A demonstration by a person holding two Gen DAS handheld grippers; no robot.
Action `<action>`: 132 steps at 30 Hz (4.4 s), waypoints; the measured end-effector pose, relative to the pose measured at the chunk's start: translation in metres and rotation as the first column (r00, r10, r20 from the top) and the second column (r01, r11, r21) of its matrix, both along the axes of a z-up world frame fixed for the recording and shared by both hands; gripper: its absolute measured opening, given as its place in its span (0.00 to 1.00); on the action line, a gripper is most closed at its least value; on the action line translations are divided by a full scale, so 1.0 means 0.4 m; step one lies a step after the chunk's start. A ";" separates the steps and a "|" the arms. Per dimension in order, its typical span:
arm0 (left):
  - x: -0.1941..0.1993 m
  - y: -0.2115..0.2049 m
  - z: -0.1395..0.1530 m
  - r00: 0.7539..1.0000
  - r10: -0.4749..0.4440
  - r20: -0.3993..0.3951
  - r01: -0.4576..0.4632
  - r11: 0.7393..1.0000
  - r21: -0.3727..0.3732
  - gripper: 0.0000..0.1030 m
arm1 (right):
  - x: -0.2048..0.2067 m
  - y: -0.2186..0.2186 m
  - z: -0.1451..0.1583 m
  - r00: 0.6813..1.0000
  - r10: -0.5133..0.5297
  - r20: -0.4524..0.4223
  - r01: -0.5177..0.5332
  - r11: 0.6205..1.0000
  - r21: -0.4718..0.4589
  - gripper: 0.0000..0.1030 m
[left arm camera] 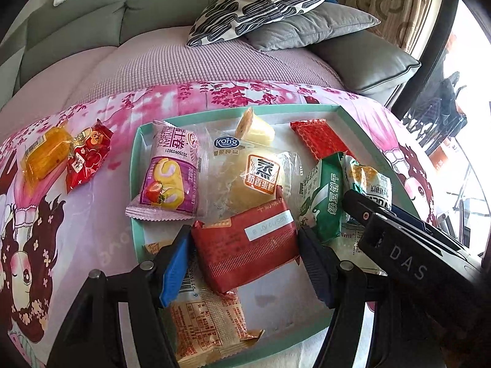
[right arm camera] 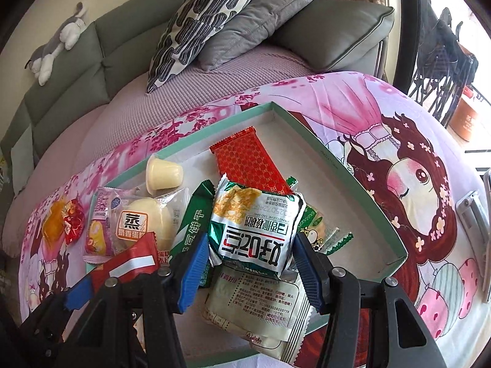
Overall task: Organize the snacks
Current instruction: 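Carry both items into the teal tray and open both tools to release them, then move both open tools back toward the remaining packets beside the tray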
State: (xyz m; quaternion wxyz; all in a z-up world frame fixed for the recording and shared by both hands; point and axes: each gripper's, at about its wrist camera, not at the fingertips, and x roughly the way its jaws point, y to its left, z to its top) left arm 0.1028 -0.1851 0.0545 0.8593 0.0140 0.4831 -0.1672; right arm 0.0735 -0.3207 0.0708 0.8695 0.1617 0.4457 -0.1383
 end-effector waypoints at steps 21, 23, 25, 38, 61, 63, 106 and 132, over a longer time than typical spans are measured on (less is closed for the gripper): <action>0.008 -0.010 -0.009 1.000 -0.025 -0.006 0.025 1.000 -0.007 0.70 | 0.005 -0.014 -0.011 1.000 -0.026 -0.016 0.027 0.999 0.038 0.69; 0.007 -0.009 -0.007 1.000 -0.027 -0.007 0.027 1.000 -0.008 0.71 | 0.003 -0.013 -0.008 1.000 -0.028 -0.014 0.028 0.999 0.033 0.71; 0.005 -0.010 -0.004 1.000 -0.029 -0.002 0.029 1.000 -0.002 0.73 | 0.001 -0.012 -0.004 0.999 -0.031 -0.014 0.032 0.999 0.023 0.73; 0.006 0.045 0.046 0.999 0.021 0.035 -0.021 1.000 -0.003 0.74 | -0.017 -0.026 0.037 0.998 -0.054 0.024 0.054 0.999 0.003 0.75; 0.049 0.269 0.030 0.943 0.330 -0.038 -0.331 0.944 -0.020 0.74 | 0.013 0.094 0.062 0.993 0.106 0.043 -0.104 0.994 -0.039 0.78; 0.052 0.271 0.028 0.943 0.331 -0.042 -0.332 0.943 -0.023 0.74 | 0.014 0.098 0.062 0.993 0.110 0.046 -0.108 0.993 -0.048 0.84; 0.029 0.478 0.074 0.855 0.504 0.123 -0.498 0.864 -0.072 0.97 | 0.040 0.278 0.068 0.953 0.284 0.104 -0.276 0.958 -0.083 1.00; 0.040 0.664 0.098 0.788 0.601 0.131 -0.595 0.799 -0.090 0.97 | 0.091 0.457 0.067 0.916 0.382 0.122 -0.376 0.924 -0.071 1.00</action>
